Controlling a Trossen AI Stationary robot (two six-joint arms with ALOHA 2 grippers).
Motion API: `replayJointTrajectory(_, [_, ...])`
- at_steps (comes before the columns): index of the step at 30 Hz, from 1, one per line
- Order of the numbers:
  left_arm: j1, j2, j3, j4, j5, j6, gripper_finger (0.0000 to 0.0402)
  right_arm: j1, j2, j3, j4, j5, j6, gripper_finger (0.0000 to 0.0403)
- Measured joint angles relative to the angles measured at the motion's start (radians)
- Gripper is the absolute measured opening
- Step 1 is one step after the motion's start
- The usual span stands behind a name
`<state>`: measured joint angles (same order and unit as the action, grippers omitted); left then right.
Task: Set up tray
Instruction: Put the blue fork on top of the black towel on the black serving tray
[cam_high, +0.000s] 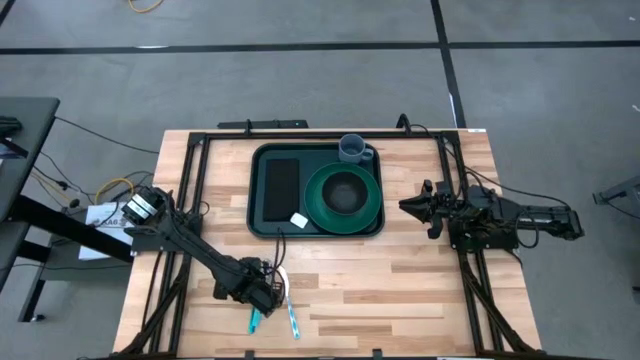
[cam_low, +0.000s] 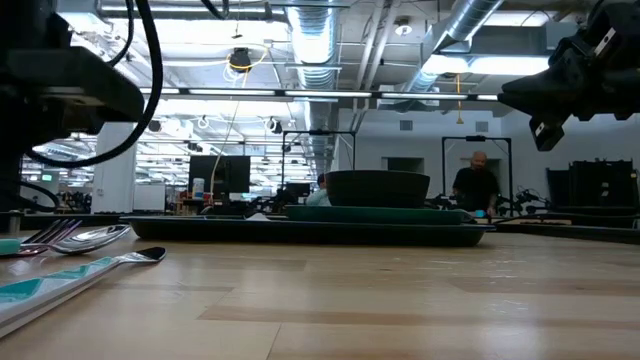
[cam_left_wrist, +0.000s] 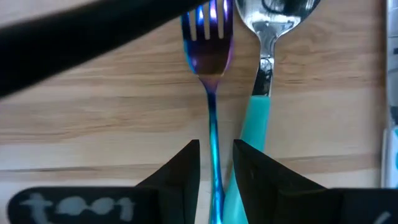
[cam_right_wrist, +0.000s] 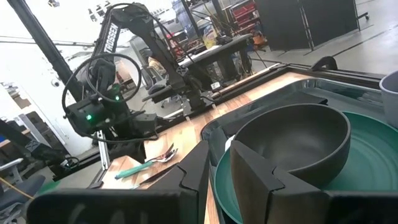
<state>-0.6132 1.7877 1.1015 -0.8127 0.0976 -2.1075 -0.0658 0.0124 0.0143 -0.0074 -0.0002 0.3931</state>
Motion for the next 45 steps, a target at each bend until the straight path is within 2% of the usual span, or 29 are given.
replayJointTrajectory(6, [0.004, 0.022, 0.0, 0.003, -0.006, -0.006, 0.0084, 0.0, 0.0, 0.0, -0.001, 0.0, 0.0, 0.0059])
replayJointTrajectory(12, [0.004, 0.045, -0.026, 0.077, -0.001, -0.023, 0.0084, 0.0, 0.0, 0.0, 0.001, 0.0, 0.0, 0.0059])
replayJointTrajectory(18, [0.005, 0.046, -0.033, 0.066, -0.015, -0.032, 0.0082, 0.0, 0.001, 0.0, 0.0, 0.001, 0.0, 0.0059])
replayJointTrajectory(26, [0.006, 0.048, -0.035, 0.068, -0.02, -0.032, 0.0008, 0.0, 0.0, 0.0, 0.0, 0.0, 0.0, 0.0059])
replayJointTrajectory(34, [0.006, 0.049, -0.033, 0.066, -0.022, -0.032, 0.0004, 0.0, 0.0, 0.0, 0.0, 0.0, 0.0, 0.0059])
replayJointTrajectory(45, [0.008, 0.057, 0.074, -0.101, -0.063, -0.013, 0.0001, 0.0, 0.0, 0.0, 0.0, 0.0, 0.0, 0.0059])
